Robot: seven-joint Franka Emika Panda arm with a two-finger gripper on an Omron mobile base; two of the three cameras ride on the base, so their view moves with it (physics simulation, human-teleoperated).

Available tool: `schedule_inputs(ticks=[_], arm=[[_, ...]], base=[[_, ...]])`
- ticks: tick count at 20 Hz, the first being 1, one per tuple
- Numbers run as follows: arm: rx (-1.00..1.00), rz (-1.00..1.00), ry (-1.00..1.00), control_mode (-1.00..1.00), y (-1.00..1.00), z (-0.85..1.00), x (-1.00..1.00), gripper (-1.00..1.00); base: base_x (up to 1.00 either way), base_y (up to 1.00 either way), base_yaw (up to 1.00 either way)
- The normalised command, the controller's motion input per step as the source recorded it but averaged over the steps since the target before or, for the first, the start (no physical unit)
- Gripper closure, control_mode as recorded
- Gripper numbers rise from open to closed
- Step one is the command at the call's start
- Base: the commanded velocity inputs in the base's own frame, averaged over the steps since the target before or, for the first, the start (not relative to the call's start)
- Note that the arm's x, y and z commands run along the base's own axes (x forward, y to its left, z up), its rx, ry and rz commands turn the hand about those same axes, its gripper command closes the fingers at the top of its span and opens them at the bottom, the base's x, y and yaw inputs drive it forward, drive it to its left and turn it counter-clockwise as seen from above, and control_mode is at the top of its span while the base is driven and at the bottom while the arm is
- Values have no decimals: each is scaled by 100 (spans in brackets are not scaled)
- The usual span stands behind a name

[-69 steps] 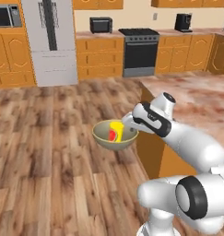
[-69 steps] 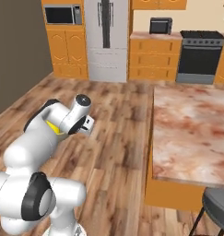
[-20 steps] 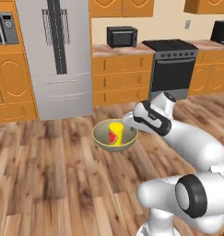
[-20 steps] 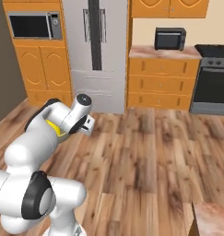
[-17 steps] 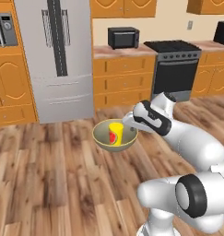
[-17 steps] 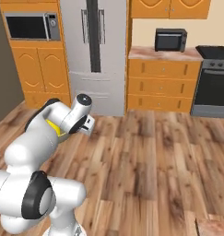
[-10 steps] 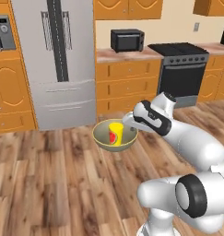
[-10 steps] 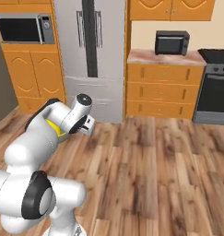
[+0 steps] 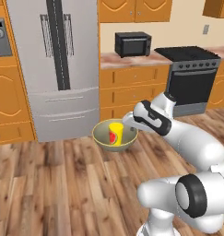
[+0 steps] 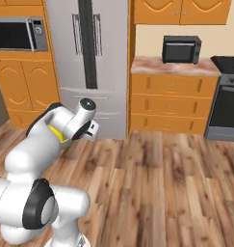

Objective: Place the cup inside the bowl on the dining table and move the bowl to any counter.

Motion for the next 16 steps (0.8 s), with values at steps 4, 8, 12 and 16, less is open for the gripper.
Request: schedule_inputs(ticks=[4,8,12,16], arm=[[0,0,0,100,0,0,0,100],[0,0,0,100,0,0,0,100],[0,0,0,100,0,0,0,100],[0,0,0,100,0,0,0,100]], base=[[61,0,0],[66,0,0],[34,-5,0],[40,-41,0]])
